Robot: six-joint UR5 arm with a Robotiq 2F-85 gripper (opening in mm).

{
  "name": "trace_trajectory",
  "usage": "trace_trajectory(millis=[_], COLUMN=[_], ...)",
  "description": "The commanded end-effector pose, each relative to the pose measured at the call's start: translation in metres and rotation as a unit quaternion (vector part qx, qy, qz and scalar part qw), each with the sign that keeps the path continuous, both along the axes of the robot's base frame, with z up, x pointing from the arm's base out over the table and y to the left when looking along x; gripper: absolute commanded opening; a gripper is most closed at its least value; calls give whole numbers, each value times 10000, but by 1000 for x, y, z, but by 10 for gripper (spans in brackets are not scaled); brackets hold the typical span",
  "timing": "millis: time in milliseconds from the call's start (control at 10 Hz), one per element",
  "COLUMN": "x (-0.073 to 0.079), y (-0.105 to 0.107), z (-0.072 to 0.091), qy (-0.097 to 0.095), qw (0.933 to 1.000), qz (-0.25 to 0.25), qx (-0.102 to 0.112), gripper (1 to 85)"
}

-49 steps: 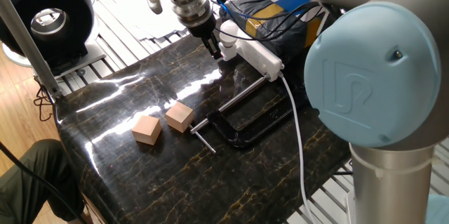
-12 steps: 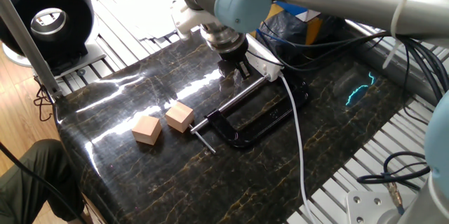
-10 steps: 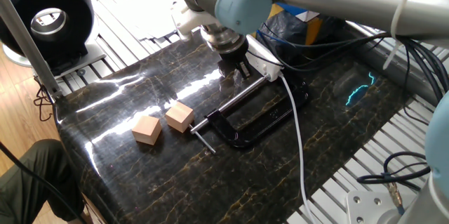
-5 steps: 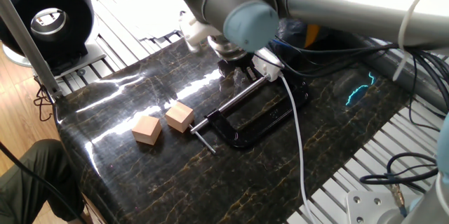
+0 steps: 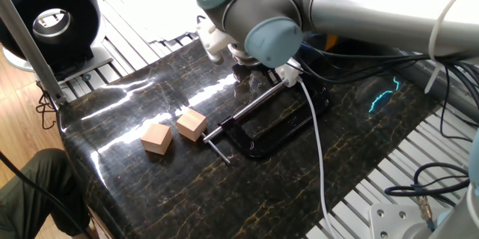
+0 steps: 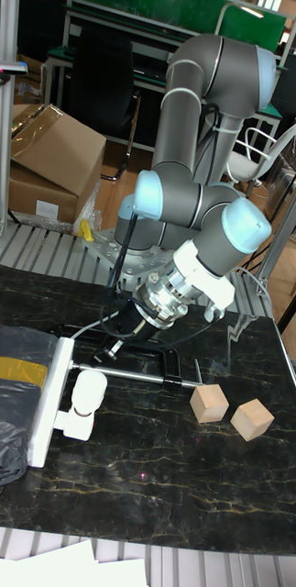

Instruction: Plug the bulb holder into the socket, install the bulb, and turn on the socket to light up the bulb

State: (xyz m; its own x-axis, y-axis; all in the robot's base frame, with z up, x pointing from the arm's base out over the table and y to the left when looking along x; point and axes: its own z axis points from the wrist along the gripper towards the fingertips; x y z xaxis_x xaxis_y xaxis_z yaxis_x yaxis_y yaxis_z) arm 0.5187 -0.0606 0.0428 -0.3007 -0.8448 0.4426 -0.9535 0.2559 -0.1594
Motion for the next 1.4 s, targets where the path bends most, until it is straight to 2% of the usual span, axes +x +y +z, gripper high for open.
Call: trace_trajectory(millis=[0, 400, 500, 1300], x=[0, 1, 2, -4], y=[-8, -15, -15, -22], z=[-4, -9, -11, -18], qy=[7, -73, -80, -86], qw=[10000, 9999, 9999, 9998], qz=[54, 116, 119, 123], qx=[-60, -91, -46, -99], gripper=[10, 10, 10, 10])
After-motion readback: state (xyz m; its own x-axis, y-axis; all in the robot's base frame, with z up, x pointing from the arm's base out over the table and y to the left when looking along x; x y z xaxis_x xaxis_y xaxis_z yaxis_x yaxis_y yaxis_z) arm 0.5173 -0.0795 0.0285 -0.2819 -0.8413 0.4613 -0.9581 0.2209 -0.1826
